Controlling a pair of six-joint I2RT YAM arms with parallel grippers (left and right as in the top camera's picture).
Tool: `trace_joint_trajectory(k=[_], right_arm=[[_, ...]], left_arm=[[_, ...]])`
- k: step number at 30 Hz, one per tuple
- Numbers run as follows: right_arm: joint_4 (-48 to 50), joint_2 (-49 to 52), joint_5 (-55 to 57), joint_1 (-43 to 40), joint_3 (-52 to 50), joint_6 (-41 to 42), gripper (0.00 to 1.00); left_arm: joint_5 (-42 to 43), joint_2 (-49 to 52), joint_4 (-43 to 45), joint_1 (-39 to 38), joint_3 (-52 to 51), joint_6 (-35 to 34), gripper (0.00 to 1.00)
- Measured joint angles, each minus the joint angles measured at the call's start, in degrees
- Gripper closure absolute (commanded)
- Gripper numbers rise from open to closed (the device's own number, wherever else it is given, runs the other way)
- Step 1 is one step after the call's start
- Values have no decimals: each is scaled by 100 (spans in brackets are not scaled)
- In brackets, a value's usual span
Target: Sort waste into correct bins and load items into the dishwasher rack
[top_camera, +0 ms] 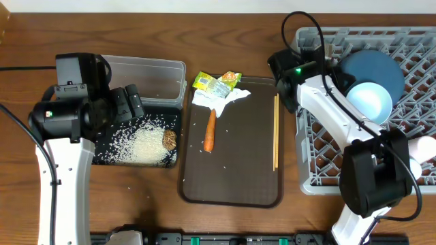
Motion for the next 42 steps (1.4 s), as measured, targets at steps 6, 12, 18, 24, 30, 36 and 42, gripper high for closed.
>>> trace_joint_trajectory(k=[6, 12, 18, 24, 30, 36, 42], right_arm=[[433, -767, -2330, -236, -17, 341, 50], [533, -2398, -4395, -999, -11, 658, 31], [-4, -2953, -5864, -2717, 42, 763, 30], [-398, -2367, -6776, -4085, 35, 516, 34], [-315, -1711, -7329, -4398, 26, 247, 48], [-79, -994, -7486, -4402, 24, 190, 68], [-61, -634, -7348, -4406, 7, 223, 99]], left_arm=[[-2, 0, 0, 0, 0, 0, 2], [0, 0, -2, 0, 0, 0, 2], [0, 0, 0, 0, 0, 0, 2], [0, 0, 0, 0, -2, 0, 2], [0, 0, 0, 0, 0, 0, 2], [0, 0, 0, 2, 0, 0, 2], [-2, 0, 2, 0, -2, 0, 2]])
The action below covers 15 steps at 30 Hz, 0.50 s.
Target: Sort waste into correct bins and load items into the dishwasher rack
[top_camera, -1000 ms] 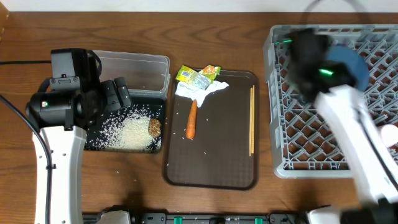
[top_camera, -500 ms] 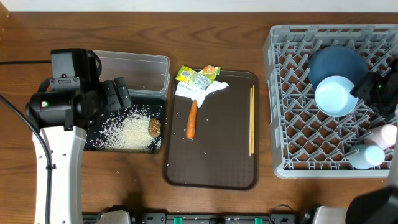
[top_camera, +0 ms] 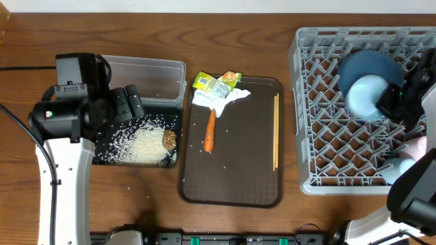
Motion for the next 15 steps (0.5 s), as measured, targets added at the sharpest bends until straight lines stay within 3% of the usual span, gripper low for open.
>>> trace_joint_trajectory(k=[9, 15], right_arm=[[223, -811, 621, 199, -35, 13, 99], [243, -2247, 2319, 1360, -15, 258, 99]], left_arm=[[0, 0, -2, 0, 2, 0, 2], [0, 0, -2, 2, 2, 0, 2]])
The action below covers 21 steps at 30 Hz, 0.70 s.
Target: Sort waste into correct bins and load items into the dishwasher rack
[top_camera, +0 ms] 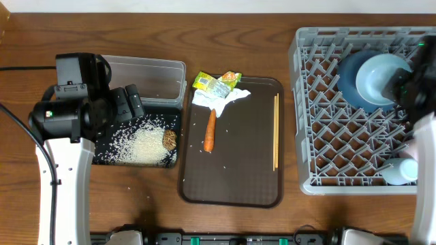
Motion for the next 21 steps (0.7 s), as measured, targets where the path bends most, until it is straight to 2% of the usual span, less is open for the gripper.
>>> trace_joint_trajectory(k=[4, 10, 21], right_arm=[[-245, -284, 1576, 1064, 31, 369, 99], [-501, 339, 3515, 2138, 31, 691, 99], [-588, 1679, 4717, 2426, 28, 748, 99]], left_arm=[[2, 0, 0, -2, 0, 0, 2], [2, 0, 0, 0, 0, 0, 2], [0, 0, 0, -2, 0, 0, 2]])
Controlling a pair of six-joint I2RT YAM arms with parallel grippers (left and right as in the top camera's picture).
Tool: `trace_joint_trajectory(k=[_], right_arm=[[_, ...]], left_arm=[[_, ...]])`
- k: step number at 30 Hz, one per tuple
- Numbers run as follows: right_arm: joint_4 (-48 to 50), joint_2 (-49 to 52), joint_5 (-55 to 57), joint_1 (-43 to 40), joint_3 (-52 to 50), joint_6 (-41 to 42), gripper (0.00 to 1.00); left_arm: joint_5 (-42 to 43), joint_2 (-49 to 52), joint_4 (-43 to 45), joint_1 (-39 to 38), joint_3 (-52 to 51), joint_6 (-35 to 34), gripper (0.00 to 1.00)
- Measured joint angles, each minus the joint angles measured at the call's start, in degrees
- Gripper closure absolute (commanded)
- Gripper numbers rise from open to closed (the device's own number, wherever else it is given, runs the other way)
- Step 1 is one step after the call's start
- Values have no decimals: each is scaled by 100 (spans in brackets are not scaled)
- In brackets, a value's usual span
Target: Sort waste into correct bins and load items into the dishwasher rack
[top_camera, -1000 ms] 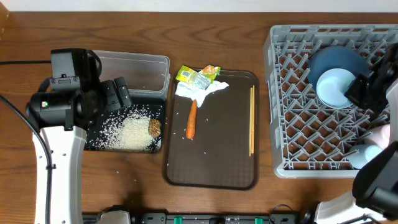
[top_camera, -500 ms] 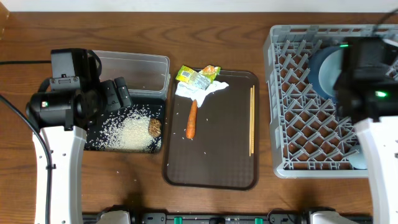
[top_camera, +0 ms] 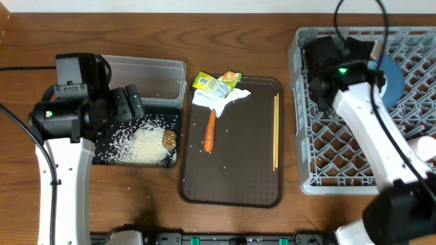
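Observation:
On the brown tray [top_camera: 231,184] lie a carrot [top_camera: 210,131], a pair of chopsticks [top_camera: 275,133], a white napkin [top_camera: 221,100] and yellow-green wrappers [top_camera: 212,82]. The grey dishwasher rack [top_camera: 327,170] stands on the right with a dark blue plate [top_camera: 393,76] at its back and a white cup [top_camera: 426,145] at its right edge. My right gripper [top_camera: 317,56] hangs over the rack's back left part; its jaws do not show. My left gripper [top_camera: 129,102] hovers over the black bin [top_camera: 105,153] of rice; its jaw state is unclear. The pale bowl is hidden.
A clear plastic container [top_camera: 153,75] stands behind the black bin. A brown lump [top_camera: 169,139] lies in the rice, and a few grains are scattered on the wooden table [top_camera: 136,197]. My right arm [top_camera: 371,129] crosses the rack diagonally.
My right arm was at the rack's right edge beside a pale bowl leaning on the blue plate. Now it reaches across to the rack's back left and covers the bowl's place. The left arm is unmoved.
First my right gripper was at the rack's left edge near the tray, the pale bowl lying in front of the blue plate. Then it was at the rack's right side by the bowl. Then the bowl stood farther back against the plate. Now the gripper is back left.

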Motion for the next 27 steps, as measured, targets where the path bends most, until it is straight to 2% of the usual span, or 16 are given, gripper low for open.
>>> trace_joint_trajectory(k=[15, 27], right_arm=[[-2, 1211, 326, 407, 0, -136, 99], [-11, 1276, 730, 573, 0, -315, 99]], left_arm=[[0, 0, 0, 2, -2, 0, 2], [0, 0, 0, 0, 0, -2, 2]])
